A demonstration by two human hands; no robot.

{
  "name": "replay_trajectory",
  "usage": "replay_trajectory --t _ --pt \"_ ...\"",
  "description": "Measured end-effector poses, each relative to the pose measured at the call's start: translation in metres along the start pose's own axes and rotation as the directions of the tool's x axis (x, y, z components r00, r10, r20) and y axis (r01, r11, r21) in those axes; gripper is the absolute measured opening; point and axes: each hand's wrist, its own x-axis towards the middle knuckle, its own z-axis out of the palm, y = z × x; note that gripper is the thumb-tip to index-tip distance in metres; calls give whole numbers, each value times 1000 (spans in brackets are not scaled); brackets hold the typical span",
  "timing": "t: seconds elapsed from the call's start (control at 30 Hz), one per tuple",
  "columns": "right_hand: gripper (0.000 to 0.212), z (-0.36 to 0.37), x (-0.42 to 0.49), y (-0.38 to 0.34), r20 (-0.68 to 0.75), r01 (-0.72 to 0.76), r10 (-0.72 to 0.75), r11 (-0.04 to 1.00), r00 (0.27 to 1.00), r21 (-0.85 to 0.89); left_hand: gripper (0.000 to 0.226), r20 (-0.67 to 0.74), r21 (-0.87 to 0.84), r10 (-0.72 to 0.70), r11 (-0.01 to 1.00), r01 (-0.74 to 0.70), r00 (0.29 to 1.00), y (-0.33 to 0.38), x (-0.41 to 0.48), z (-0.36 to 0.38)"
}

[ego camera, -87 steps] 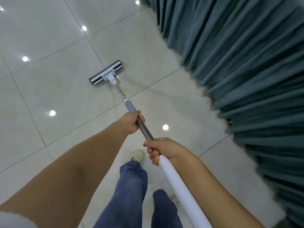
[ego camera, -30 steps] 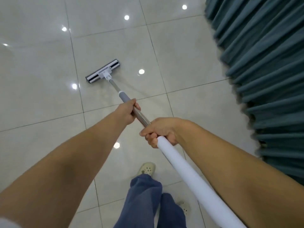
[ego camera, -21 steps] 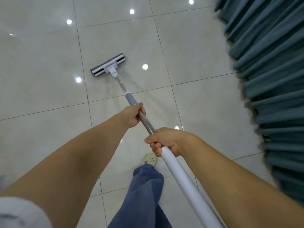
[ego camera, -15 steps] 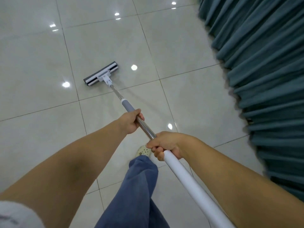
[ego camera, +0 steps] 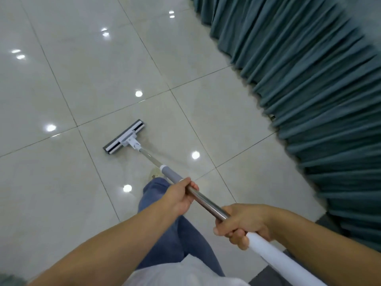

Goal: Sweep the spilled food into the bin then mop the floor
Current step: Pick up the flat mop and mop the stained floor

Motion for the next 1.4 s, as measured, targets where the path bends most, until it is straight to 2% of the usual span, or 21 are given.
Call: replay_trajectory --t 0.1,0.23,0.4,0.57,0.73,0.87,1.1,1.23,1.4 --pt "25 11 -5 1 9 11 -11 999 1000 -37 13 -7 -27 13 1000 -13 1000 2 -14 -8" --pt "25 29 5 -17 -21 52 -54 997 998 -49 12 -10 44 28 999 -27 1000 28 -19 -18" --pt "23 55 33 -71 -58 52 -54 998 997 -23 9 -16 84 64 994 -63 998 94 -9 -31" --pt "23 100 69 -196 -80 80 -83 996 993 -36 15 -19 80 163 984 -161 986 226 1 -38" --pt "31 154 117 -344 -118 114 -108 992 987 47 20 -39 102 241 966 -237 970 386 20 -47" --pt "33 200 164 -464 -106 133 -124 988 987 81 30 -37 204 341 923 -326 940 519 27 -61" --pt "32 259 244 -636 -93 199 -196 980 976 26 16 -56 170 418 899 -404 907 715 62 -92" --pt "30 267 265 -669 -89 204 -202 979 975 6 11 -57 146 421 901 -410 905 753 76 -101" --pt "30 254 257 -629 -98 130 -130 992 987 -6 12 -71 177 379 915 -362 923 709 73 -98"
